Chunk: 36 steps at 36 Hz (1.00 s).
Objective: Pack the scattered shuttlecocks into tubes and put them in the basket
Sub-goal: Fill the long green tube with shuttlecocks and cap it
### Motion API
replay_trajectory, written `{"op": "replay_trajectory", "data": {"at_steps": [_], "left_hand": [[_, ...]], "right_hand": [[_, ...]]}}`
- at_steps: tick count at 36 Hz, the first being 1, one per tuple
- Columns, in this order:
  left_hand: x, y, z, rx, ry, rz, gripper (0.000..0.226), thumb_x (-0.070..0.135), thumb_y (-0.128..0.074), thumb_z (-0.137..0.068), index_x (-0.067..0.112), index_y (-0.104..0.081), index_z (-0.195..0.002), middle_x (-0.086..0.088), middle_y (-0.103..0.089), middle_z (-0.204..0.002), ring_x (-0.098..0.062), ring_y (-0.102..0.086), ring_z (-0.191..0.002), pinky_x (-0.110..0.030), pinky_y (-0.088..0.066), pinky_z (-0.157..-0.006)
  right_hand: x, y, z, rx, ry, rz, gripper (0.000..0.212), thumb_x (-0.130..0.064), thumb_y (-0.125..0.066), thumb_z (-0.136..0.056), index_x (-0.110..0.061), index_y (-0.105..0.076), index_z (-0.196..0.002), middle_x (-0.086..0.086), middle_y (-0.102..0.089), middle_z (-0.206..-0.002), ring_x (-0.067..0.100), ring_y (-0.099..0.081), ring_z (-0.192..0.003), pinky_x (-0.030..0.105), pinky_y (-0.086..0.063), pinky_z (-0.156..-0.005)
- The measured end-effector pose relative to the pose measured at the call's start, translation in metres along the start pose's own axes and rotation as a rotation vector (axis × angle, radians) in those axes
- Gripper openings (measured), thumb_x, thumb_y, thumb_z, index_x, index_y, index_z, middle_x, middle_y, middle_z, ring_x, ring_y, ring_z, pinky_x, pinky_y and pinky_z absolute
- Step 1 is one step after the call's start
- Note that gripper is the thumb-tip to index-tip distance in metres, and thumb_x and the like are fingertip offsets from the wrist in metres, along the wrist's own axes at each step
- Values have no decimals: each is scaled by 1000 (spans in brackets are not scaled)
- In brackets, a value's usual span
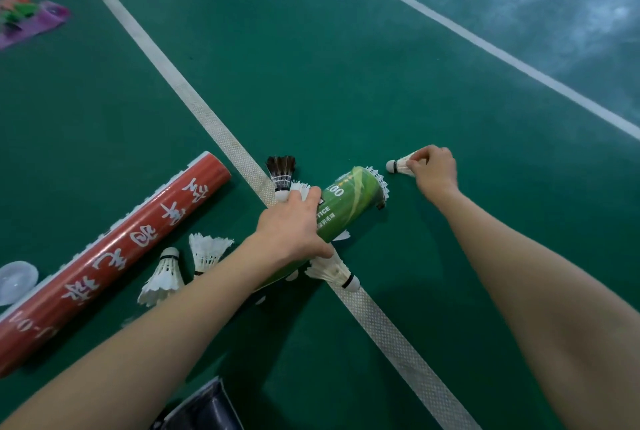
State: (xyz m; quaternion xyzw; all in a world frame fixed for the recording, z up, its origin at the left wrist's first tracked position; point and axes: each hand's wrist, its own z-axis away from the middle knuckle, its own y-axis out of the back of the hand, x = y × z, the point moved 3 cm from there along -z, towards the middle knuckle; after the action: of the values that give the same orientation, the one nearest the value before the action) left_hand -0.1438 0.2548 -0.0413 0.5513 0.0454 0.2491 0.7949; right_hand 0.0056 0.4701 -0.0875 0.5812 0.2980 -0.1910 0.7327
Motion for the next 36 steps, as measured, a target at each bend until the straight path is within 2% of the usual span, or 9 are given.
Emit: {"op": "replay_trajectory", "data": {"at_steps": [3,9,12,16,22,25,28,31,36], "left_hand": [[4,-4,7,0,2,0,93,52,-72,-64,27,-20,-136,-2,-41,-108,-25,-54,-94,-36,-50,-73],[6,-8,26,42,-7,-31,99,57,-72,-63,29,-16,-139,-3,-38,-124,-26,-52,-104,-35,-45,-74],[9,-5,38,60,-16,-39,99,60,-71,-64,29,-15,-139,-2,-38,-127,-25,-50,-107,-36,-44,-76],[23,2,56,95,-66,-54,95,56,-70,-65,30,-16,-138,-2,-38,-123,-24,-49,-107,-35,-43,-76],[51,5,87,139,-190,-48,93,57,-68,-66,32,-14,-139,1,-39,-116,-22,-47,-106,-36,-47,-80],[58,2,101,142,-230,-42,95,55,-68,-66,31,-14,-141,1,-40,-116,-20,-46,-105,-34,-45,-81],[64,-1,116,137,-285,-46,97,52,-69,-67,31,-13,-144,3,-43,-115,-15,-43,-99,-30,-41,-79],[71,-3,129,169,-342,-53,96,52,-69,-68,32,-14,-145,4,-46,-119,-15,-45,-103,-25,-33,-75],[79,-5,142,192,-412,-53,96,52,-68,-68,29,-17,-145,2,-47,-122,-18,-47,-108,-28,-38,-83]], "right_hand": [[5,3,16,37,36,-71,10,-10,-59,-91,-11,-64,-99,9,-58,-111,15,-51,-90,22,-36,-78],[8,26,68,104,114,-365,30,-6,-53,-93,-13,-50,-123,-3,-50,-96,14,-51,-85,6,-37,-66],[12,46,95,121,138,-482,31,-5,-51,-94,-13,-50,-125,-14,-47,-94,9,-51,-87,2,-39,-73],[14,74,128,72,180,-594,29,-3,-51,-95,-20,-53,-118,-14,-49,-98,-10,-53,-79,2,-40,-75],[15,90,174,-24,207,-617,26,-6,-49,-96,-25,-51,-114,-12,-48,-96,3,-50,-74,10,-43,-74],[20,97,193,-48,188,-689,23,-9,-48,-97,-29,-52,-108,-2,-52,-94,9,-51,-79,21,-44,-80],[26,108,211,-13,193,-702,21,-9,-47,-98,-27,-53,-107,0,-53,-84,7,-49,-74,18,-43,-74],[32,117,228,53,178,-742,21,-9,-45,-99,-28,-52,-106,0,-54,-83,10,-51,-75,25,-45,-76],[40,123,253,95,145,-738,23,-11,-40,-101,-30,-51,-107,-2,-54,-83,9,-52,-76,34,-46,-81]]}}
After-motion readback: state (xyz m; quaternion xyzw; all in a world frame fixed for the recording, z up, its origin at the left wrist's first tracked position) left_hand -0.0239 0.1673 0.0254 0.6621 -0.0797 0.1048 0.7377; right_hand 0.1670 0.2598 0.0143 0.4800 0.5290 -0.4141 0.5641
